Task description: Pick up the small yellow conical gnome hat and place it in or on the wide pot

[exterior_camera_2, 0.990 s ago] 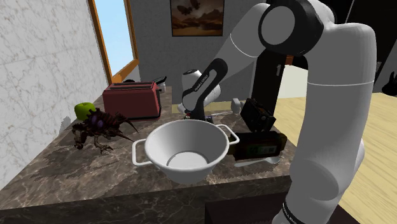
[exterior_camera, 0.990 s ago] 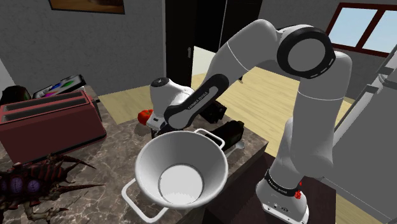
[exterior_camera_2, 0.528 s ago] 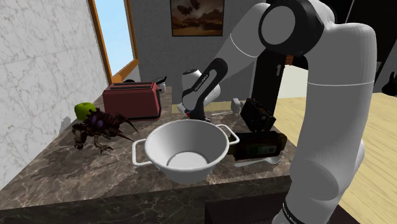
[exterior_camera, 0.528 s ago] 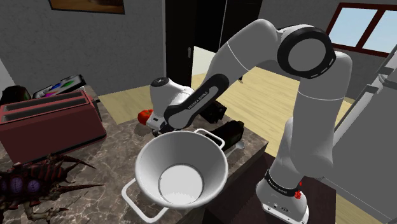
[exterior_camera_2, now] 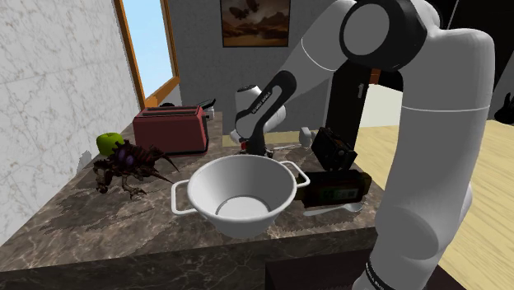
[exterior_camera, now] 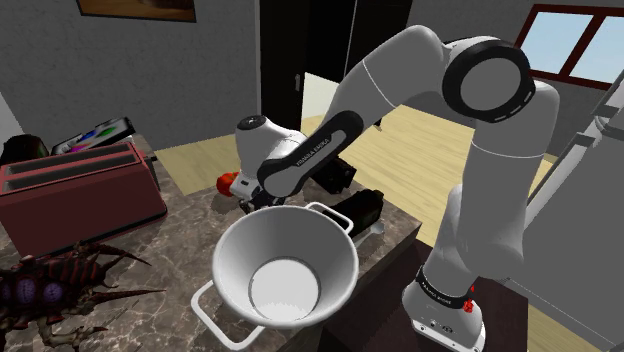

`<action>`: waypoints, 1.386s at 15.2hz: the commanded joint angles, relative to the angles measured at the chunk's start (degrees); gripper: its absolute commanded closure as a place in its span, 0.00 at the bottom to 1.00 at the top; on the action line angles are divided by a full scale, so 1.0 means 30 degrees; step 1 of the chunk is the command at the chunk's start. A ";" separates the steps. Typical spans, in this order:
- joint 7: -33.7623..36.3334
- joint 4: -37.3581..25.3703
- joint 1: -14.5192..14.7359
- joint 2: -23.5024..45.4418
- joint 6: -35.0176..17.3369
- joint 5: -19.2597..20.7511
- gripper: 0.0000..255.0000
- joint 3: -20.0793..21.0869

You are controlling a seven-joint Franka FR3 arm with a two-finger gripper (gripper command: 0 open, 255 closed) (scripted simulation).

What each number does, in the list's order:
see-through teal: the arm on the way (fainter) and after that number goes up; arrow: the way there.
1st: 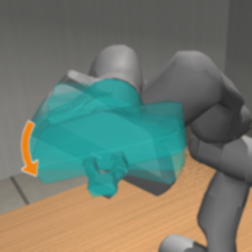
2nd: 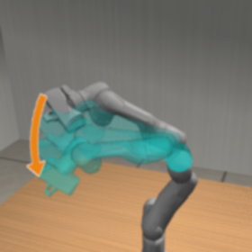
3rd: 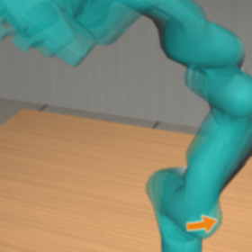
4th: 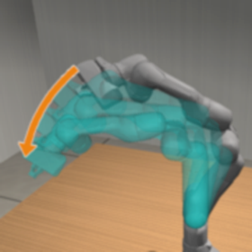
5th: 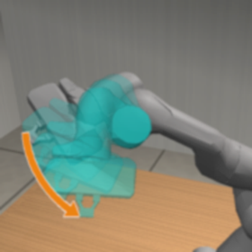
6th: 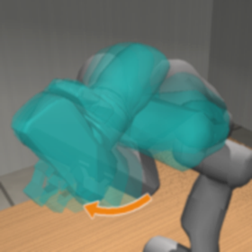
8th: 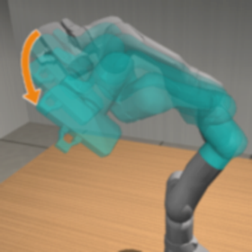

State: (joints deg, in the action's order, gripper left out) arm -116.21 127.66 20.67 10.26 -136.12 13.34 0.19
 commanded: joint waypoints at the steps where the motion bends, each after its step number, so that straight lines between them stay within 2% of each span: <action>1: -0.0097 -0.0118 0.0015 -0.0353 0.0474 -0.0107 1.00 0.0041; 21: -0.1166 -0.2112 0.0064 -0.3207 0.5250 -0.0902 1.00 0.0190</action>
State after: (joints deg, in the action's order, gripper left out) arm -119.57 122.04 20.83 0.80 -121.26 10.74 0.73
